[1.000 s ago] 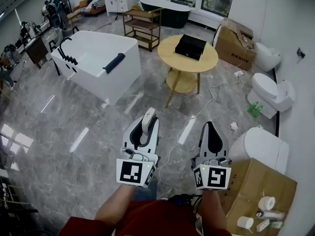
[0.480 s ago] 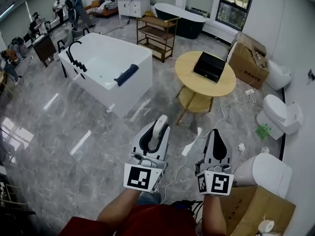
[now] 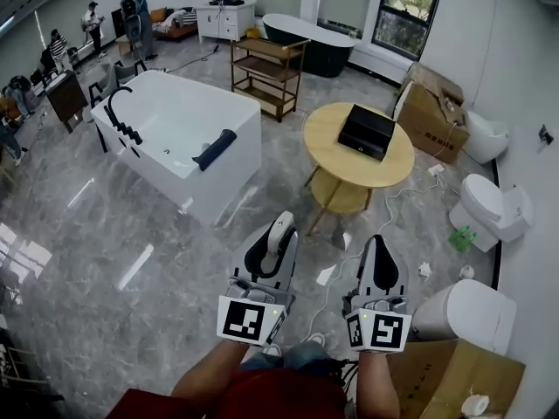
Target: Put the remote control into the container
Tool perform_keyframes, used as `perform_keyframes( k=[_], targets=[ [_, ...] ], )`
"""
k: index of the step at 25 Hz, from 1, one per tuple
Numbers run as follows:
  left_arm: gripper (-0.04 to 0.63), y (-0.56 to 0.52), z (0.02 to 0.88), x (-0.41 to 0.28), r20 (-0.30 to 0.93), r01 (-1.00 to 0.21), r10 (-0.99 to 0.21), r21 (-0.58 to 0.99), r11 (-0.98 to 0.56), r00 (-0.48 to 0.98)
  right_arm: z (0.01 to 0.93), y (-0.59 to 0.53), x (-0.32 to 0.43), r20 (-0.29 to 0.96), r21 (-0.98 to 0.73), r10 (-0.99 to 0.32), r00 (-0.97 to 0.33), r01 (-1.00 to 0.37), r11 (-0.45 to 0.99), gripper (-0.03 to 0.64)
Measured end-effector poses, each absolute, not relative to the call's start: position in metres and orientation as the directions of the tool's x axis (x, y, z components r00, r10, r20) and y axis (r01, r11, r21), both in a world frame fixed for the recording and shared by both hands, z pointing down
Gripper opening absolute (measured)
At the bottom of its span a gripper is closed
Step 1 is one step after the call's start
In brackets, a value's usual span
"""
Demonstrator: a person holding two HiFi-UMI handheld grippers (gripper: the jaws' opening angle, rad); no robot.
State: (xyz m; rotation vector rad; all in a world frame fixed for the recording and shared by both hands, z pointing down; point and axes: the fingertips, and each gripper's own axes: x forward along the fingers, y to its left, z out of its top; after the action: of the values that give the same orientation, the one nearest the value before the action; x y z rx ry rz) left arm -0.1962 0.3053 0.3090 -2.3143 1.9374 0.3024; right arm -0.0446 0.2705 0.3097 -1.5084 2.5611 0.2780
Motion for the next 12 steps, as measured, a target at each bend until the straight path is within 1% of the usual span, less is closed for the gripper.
perform_keyframes(
  k=[7, 12],
  targets=[
    [0.121, 0.257, 0.312, -0.181, -0.222, -0.979, -0.958, 0.046, -0.197, 0.182, 0.315, 0.224, -0.030, -0.226, 0.081, -0.853, -0.470, -0.882, 0.465, 0.023],
    [0.121, 0.208, 0.307, -0.157, -0.228, -0.976, -0.953, 0.042, -0.213, 0.198, 0.315, 0.176, -0.007, -0.225, 0.075, -0.860, -0.459, -0.888, 0.454, 0.023]
  ],
)
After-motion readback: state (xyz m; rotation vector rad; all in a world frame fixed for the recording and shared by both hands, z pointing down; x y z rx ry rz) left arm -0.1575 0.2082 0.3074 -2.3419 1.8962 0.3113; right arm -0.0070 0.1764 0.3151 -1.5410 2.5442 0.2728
